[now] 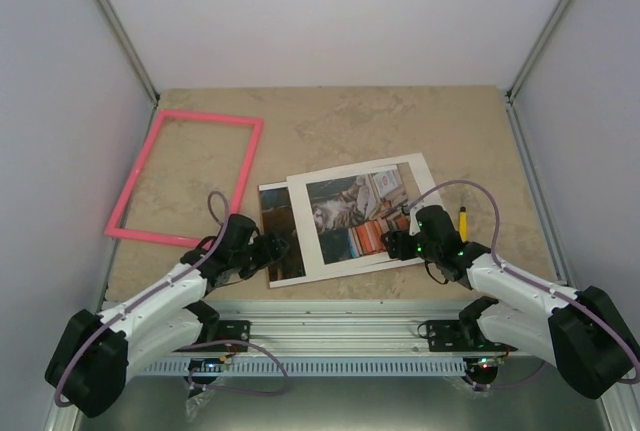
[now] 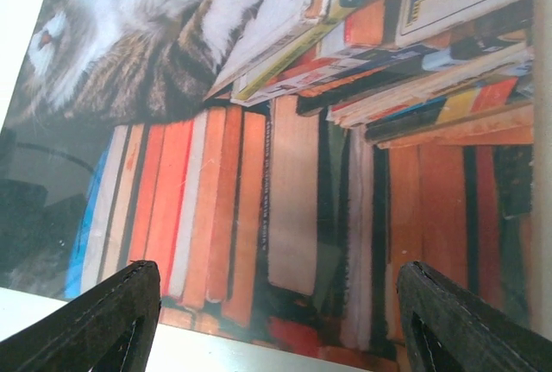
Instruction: Take the photo out of the frame
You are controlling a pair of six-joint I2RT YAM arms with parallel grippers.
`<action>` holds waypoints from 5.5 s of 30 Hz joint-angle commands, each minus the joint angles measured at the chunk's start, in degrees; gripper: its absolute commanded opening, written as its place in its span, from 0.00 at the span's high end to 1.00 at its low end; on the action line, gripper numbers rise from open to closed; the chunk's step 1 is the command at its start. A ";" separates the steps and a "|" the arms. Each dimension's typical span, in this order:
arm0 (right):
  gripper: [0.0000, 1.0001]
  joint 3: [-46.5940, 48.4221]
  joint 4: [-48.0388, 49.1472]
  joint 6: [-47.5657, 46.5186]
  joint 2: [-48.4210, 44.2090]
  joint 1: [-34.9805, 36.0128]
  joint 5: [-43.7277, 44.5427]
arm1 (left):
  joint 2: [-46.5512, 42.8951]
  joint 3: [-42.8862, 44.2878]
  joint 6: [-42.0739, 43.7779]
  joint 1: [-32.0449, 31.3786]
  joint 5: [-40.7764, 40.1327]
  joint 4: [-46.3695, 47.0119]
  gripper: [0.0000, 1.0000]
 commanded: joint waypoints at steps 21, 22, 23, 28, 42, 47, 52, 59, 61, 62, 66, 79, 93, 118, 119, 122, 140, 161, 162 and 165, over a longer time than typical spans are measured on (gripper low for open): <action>0.24 -0.41 1.86 -1.19 0.18 0.35 -0.42 | 5.17 7.12 0.58 1.87 -0.91 -1.36 0.11; 0.24 -0.36 1.88 -1.19 0.34 0.34 -0.43 | 3.16 5.74 -0.03 1.87 -0.24 -1.84 0.11; 0.24 -0.32 1.84 -1.26 0.42 0.34 -0.48 | 1.17 4.91 -0.67 1.89 0.42 -2.72 0.11; 0.24 -0.20 1.82 -1.14 0.78 0.34 -0.32 | -4.93 3.28 -0.76 1.79 2.43 -6.95 0.11; 0.24 -0.04 1.77 -1.14 1.26 0.43 -0.15 | -6.30 -0.07 -0.56 0.88 9.67 -5.27 0.21; 0.24 -0.04 1.74 -1.13 1.28 0.42 -0.19 | -7.18 -0.80 -1.11 0.55 10.48 -5.45 0.25; 0.24 -0.16 1.75 -1.11 1.10 0.43 -0.20 | -7.02 -1.92 -1.61 0.19 10.73 -4.42 0.26; 0.24 -0.17 1.67 -1.14 0.99 0.48 -0.20 | -5.20 -3.06 -1.66 -0.09 10.89 -2.61 0.26; 0.24 -0.19 1.75 -1.06 0.86 0.50 -0.21 | -5.02 -3.20 -1.63 -0.13 10.78 -2.33 0.26; 0.24 -0.24 1.79 -1.17 0.90 0.50 -0.17 | -4.93 -3.26 -1.65 -0.14 10.80 -2.16 0.26; 0.24 -0.19 1.75 -1.13 0.96 0.47 -0.15 | -4.95 -3.28 -1.87 -0.29 10.91 -1.98 0.27; 0.24 -0.17 1.72 -1.04 1.09 0.51 -0.11 | -8.31 -0.51 -1.76 -0.71 9.04 -7.61 0.27; 0.24 -0.12 1.74 -1.09 1.27 0.50 -0.12 | -5.75 -2.83 -3.41 -2.56 9.89 -2.69 0.29; 0.24 -0.08 1.75 -1.13 1.32 0.54 -0.21 | -12.86 -10.73 -17.38 -2.77 10.20 11.33 0.28; 0.24 -0.09 1.75 -1.13 1.32 0.53 -0.21 | -13.17 -10.88 -17.86 -2.77 10.19 11.59 0.27; 0.24 -0.17 1.79 -1.17 1.28 0.60 -0.17 | -14.80 -12.01 -19.73 -2.70 10.24 13.37 0.27; 0.24 -0.17 1.88 -1.41 1.24 0.95 -0.37 | -6.82 -11.94 -18.56 -2.67 6.88 25.51 0.29; 0.14 -0.51 1.96 -1.64 -0.50 1.13 -0.22 | 9.25 -4.90 -9.18 2.47 7.18 34.22 0.38; 0.13 -0.48 1.89 -1.59 -0.63 1.13 -0.20 | 10.22 -4.43 -8.53 2.69 7.31 34.52 0.39; 0.11 -0.50 1.92 -1.65 -0.51 1.16 -0.25 | 13.32 -2.62 -7.11 3.46 7.36 34.94 0.41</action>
